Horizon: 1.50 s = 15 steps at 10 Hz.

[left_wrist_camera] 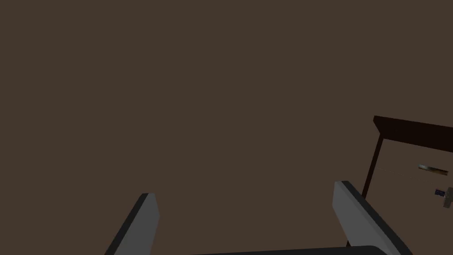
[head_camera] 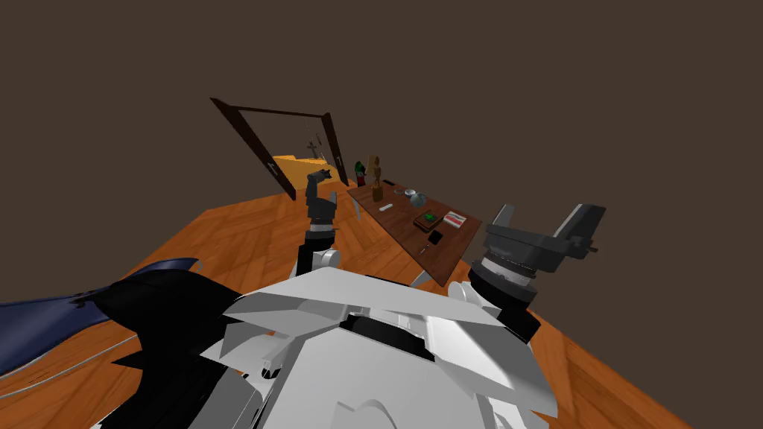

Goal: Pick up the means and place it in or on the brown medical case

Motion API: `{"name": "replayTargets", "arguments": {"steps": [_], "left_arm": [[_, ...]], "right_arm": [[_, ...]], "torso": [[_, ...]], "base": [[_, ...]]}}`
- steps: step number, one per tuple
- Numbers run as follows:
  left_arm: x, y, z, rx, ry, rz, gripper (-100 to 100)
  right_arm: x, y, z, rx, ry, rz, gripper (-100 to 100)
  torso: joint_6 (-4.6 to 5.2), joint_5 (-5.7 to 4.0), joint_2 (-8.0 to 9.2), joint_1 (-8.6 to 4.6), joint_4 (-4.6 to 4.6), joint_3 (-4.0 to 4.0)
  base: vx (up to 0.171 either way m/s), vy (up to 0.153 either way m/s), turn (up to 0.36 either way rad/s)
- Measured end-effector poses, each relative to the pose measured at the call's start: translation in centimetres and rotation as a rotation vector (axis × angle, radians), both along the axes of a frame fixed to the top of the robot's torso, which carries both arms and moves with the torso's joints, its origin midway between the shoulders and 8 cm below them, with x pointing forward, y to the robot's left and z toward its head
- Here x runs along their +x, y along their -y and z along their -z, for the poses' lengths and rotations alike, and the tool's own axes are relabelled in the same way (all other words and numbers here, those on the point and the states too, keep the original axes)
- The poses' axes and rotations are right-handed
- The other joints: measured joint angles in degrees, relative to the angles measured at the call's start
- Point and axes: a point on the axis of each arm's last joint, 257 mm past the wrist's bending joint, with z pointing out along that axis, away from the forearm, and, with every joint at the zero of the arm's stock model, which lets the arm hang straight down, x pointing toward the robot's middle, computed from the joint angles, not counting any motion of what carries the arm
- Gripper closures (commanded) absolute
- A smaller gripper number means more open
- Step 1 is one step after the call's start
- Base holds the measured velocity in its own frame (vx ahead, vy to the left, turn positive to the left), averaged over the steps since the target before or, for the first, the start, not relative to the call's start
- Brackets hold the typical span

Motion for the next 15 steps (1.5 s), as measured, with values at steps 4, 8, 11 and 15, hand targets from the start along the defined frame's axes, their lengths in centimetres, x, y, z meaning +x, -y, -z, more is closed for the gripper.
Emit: {"name": "replayTargets", "arguments": {"steps": [4, 8, 11, 15], "left_arm": [[0.0, 0.0, 0.0, 0.000, 0.000, 0.000, 0], [0.0, 0.0, 0.0, 0.000, 0.000, 0.000, 0], [0.0, 0.0, 0.0, 0.000, 0.000, 0.000, 0], [0.0, 0.0, 0.0, 0.000, 0.000, 0.000, 0]], "right_arm": [[0.9, -1.0, 1.0, -0.021, -0.034, -0.076, -100], [2.0, -1.3, 3.1, 0.015, -0.078, -0.160, -100], [2.7, -1.1, 4.8, 0.066, -0.109, -0.214, -100], [3.9, -0.3, 7.8, 0.170, -0.152, -0.284, -100]], "torso": [[-0.04, -0.09, 0.54, -0.40, 0.12, 0.31], [0.00, -0.13, 0.28, -0.53, 0.08, 0.18], [0.00, -0.13, 0.25, -0.54, 0.07, 0.16], [0.02, -0.15, 0.23, -0.65, 0.06, 0.14]], "base": [[-0.131, -0.114, 0.412], [-0.100, -0.116, 0.372], [-0.108, -0.103, 0.424], [-0.114, -0.105, 0.394]]}}
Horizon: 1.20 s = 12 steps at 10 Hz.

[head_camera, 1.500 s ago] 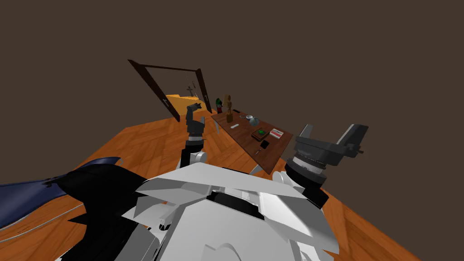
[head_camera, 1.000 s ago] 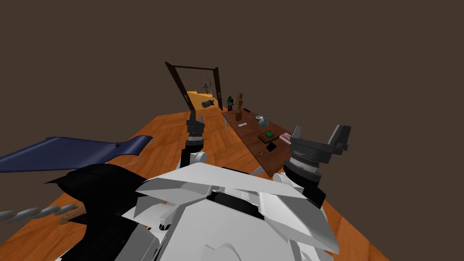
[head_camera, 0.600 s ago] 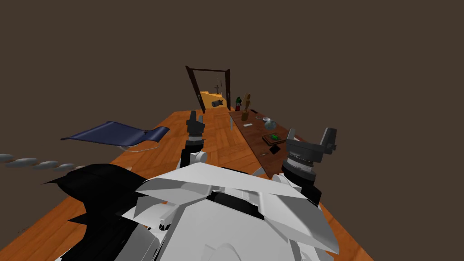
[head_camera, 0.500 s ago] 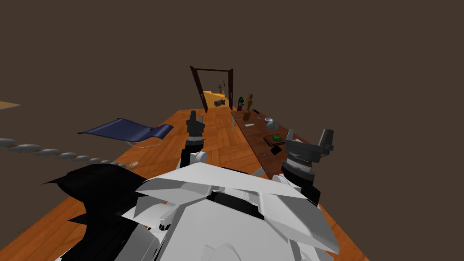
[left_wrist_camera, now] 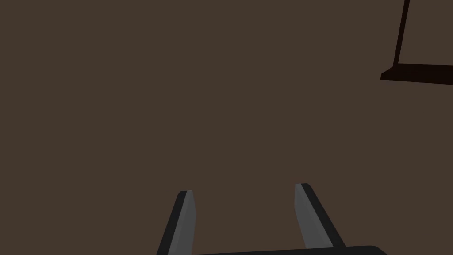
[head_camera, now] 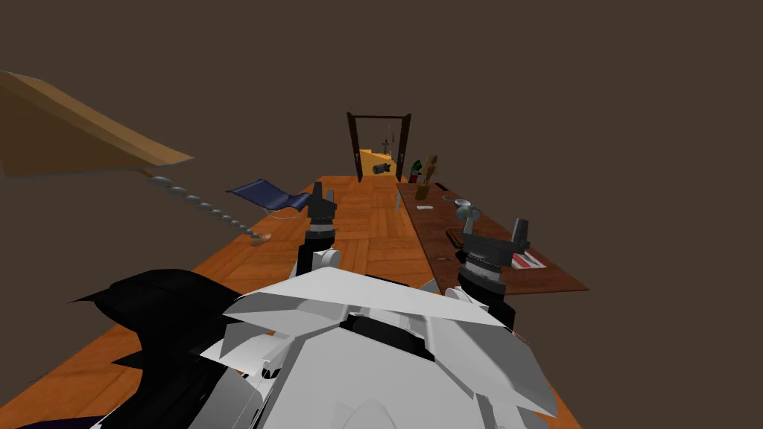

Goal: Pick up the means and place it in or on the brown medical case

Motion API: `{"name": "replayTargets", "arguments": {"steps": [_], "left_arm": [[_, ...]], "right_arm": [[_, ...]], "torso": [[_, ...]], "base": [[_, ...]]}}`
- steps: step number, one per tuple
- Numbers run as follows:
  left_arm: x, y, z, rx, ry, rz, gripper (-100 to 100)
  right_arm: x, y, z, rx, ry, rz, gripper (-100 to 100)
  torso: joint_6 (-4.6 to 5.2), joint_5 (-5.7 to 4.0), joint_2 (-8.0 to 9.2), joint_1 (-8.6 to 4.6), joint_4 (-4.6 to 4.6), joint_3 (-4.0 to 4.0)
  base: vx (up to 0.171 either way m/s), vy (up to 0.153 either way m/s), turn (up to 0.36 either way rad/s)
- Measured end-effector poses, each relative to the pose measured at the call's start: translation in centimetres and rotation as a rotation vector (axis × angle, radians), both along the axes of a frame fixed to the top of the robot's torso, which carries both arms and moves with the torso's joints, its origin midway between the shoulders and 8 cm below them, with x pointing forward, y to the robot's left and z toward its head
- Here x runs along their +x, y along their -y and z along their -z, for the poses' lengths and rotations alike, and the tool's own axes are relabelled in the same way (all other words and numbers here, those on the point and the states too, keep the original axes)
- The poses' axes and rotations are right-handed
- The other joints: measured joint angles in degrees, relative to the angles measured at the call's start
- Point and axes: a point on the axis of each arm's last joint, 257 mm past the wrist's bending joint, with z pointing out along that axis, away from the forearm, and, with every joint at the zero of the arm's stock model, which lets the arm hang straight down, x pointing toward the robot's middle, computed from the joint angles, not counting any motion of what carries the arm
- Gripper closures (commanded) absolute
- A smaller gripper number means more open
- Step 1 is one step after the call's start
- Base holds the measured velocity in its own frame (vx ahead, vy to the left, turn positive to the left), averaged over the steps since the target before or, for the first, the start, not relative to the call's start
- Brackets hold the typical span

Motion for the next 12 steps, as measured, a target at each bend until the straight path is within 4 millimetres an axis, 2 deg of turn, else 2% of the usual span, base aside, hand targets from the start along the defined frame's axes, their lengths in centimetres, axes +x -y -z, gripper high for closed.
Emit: {"name": "replayTargets", "arguments": {"steps": [1, 5, 9, 12], "left_arm": [[0.0, 0.0, 0.0, 0.000, 0.000, 0.000, 0], [0.0, 0.0, 0.0, 0.000, 0.000, 0.000, 0], [0.0, 0.0, 0.0, 0.000, 0.000, 0.000, 0], [0.0, 0.0, 0.0, 0.000, 0.000, 0.000, 0]], "right_arm": [[0.0, 0.2, 0.4, 0.018, -0.007, -0.009, -100], [1.1, 1.8, 4.3, 0.161, -0.063, -0.062, -100], [1.9, 4.0, 9.2, 0.341, -0.113, -0.099, -100], [1.9, 5.7, 12.6, 0.459, -0.144, -0.101, -100]], "torso": [[0.04, 0.01, -0.07, 0.07, -0.01, -0.04], [0.03, -0.05, 0.06, -0.21, 0.01, 0.04], [0.06, -0.09, 0.22, -0.43, 0.05, 0.13], [0.07, -0.07, -0.25, -0.25, -0.04, -0.13]], "base": [[-0.125, -0.086, 0.464], [-0.162, -0.133, 0.462], [-0.177, -0.127, 0.424], [-0.123, -0.091, 0.420]]}}
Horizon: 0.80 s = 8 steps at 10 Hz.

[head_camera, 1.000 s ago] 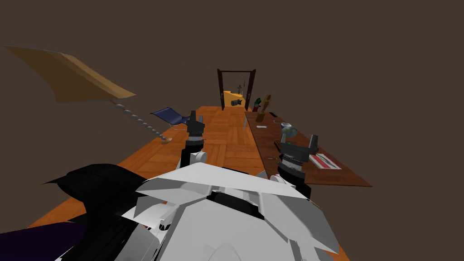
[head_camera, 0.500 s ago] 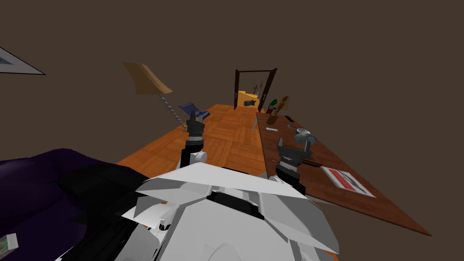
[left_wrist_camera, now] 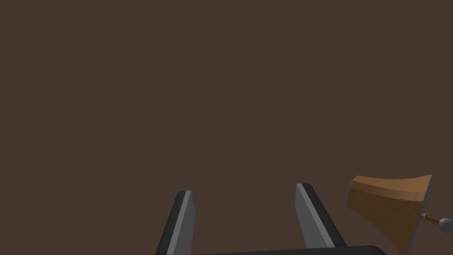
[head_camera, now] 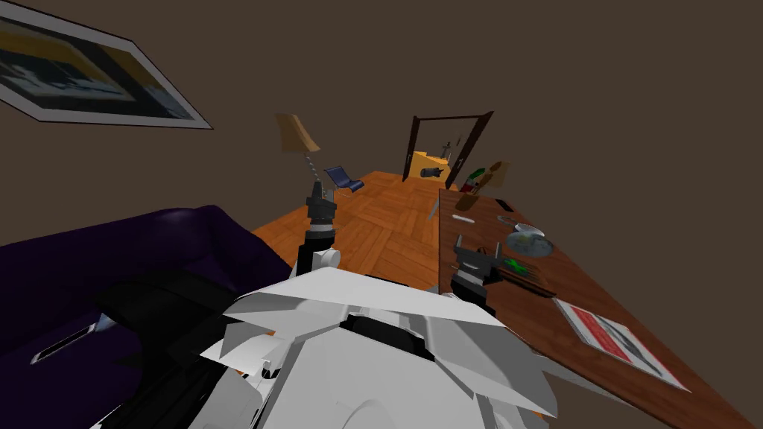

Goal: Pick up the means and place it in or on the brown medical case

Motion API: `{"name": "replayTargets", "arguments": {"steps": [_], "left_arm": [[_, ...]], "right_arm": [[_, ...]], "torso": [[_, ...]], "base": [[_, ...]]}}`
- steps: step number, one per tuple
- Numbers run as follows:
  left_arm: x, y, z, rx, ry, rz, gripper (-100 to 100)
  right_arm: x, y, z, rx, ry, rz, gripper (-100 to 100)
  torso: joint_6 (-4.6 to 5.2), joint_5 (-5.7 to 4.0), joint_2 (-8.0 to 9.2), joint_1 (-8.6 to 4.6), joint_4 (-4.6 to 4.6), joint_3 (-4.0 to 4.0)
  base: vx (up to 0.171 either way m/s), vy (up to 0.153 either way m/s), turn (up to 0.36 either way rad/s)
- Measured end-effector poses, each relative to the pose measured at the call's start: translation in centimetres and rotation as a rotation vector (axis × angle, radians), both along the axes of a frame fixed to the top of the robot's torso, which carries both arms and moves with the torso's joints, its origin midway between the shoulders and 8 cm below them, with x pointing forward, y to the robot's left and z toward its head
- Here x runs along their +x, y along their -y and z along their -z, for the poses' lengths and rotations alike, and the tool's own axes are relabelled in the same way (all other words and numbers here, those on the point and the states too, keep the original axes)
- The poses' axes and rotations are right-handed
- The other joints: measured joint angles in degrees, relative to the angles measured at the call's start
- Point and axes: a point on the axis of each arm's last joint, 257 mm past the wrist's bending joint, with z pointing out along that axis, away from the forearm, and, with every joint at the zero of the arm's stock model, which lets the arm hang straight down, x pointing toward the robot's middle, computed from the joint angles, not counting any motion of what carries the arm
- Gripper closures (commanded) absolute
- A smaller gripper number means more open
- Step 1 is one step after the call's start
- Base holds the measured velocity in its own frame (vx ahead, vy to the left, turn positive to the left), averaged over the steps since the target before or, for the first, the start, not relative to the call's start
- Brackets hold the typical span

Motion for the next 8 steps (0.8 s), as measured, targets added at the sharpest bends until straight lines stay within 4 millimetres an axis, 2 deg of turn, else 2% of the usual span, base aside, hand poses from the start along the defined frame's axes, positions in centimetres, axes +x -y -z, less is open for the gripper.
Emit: {"name": "replayTargets", "arguments": {"steps": [6, 8], "left_arm": [[0.0, 0.0, 0.0, 0.000, 0.000, 0.000, 0], [0.0, 0.0, 0.0, 0.000, 0.000, 0.000, 0]], "right_arm": [[-0.9, 3.9, 6.7, 0.224, -0.054, 0.036, -100], [-1.8, 5.2, 8.8, 0.295, -0.064, 0.061, -100]], "torso": [[0.03, -0.04, 0.04, -0.19, 0.01, 0.02], [0.06, -0.04, -0.04, -0.17, 0.00, -0.02]], "base": [[-0.139, -0.093, 0.344], [-0.130, -0.084, 0.321]]}}
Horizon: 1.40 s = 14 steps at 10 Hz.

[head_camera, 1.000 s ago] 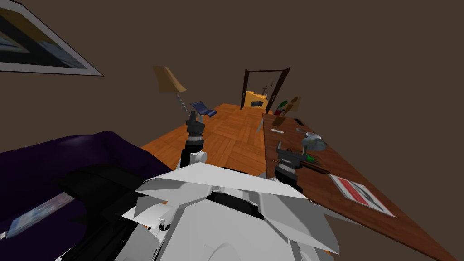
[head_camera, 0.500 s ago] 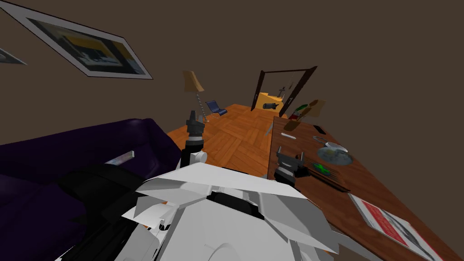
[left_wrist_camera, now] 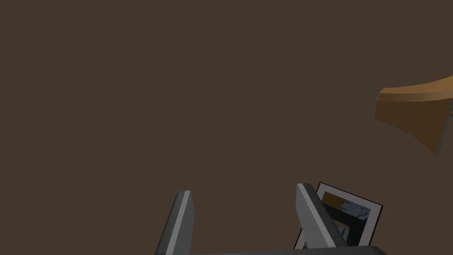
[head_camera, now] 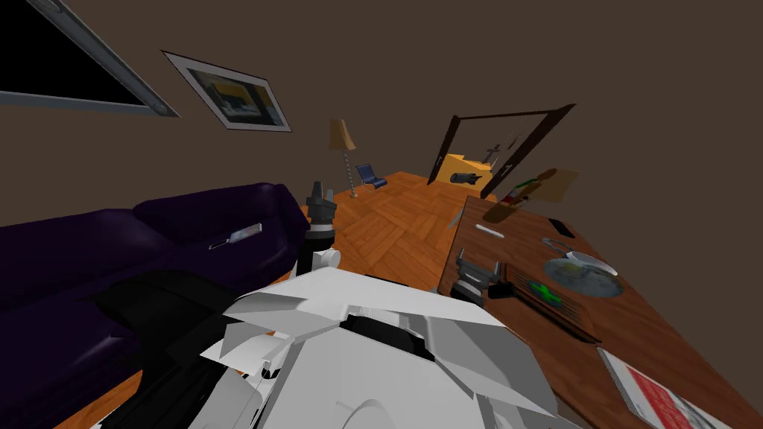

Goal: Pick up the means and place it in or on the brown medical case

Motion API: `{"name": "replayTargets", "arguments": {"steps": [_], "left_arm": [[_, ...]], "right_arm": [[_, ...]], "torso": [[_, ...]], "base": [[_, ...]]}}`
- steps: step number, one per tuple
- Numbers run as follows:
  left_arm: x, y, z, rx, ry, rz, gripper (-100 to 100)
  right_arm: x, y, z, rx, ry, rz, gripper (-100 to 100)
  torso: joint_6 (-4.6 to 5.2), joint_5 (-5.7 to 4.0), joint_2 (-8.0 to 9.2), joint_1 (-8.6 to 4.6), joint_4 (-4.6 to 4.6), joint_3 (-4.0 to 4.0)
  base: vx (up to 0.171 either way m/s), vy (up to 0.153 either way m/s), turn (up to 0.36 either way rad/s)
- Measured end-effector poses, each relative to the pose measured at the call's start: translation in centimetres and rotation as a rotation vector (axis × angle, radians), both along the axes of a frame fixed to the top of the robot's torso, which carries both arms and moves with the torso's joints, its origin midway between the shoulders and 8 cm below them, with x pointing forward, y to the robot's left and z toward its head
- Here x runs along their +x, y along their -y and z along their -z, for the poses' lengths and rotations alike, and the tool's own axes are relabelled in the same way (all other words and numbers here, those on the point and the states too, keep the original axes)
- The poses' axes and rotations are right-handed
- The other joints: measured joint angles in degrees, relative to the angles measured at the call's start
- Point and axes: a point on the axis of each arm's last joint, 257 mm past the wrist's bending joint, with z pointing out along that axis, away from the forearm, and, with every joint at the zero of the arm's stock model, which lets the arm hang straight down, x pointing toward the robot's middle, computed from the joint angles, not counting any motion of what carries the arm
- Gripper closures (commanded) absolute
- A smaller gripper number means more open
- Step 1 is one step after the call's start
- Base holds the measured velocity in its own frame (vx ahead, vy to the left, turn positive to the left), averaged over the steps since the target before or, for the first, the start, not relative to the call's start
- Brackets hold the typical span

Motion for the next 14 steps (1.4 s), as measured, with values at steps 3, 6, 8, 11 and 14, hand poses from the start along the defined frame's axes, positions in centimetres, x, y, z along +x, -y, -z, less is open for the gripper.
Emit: {"name": "replayTargets", "arguments": {"steps": [3, 6, 8, 11, 14], "left_arm": [[0.0, 0.0, 0.0, 0.000, 0.000, 0.000, 0], [0.0, 0.0, 0.0, 0.000, 0.000, 0.000, 0], [0.0, 0.0, 0.0, 0.000, 0.000, 0.000, 0], [0.0, 0.0, 0.0, 0.000, 0.000, 0.000, 0], [0.0, 0.0, 0.0, 0.000, 0.000, 0.000, 0]], "right_arm": [[-1.3, 2.3, 3.7, 0.105, -0.019, 0.050, -100], [-2.8, 4.5, 6.7, 0.202, -0.032, 0.110, -100], [-3.7, 5.6, 8.6, 0.267, -0.035, 0.156, -100], [-5.5, 7.3, 11.0, 0.333, -0.042, 0.217, -100], [-7.9, 9.1, 13.6, 0.408, -0.040, 0.297, -100]], "torso": [[-0.03, -0.01, -0.04, -0.03, -0.02, -0.03], [0.00, -0.02, -0.08, -0.07, -0.01, -0.04], [0.03, -0.04, -0.21, -0.17, -0.05, -0.12], [0.05, -0.01, -0.39, -0.01, -0.08, -0.22], [0.01, -0.04, -0.21, -0.24, -0.05, -0.13]], "base": [[-0.124, -0.081, 0.299], [-0.128, -0.088, 0.352], [-0.126, -0.089, 0.306], [-0.079, -0.056, 0.167], [-0.112, -0.084, 0.277]]}}
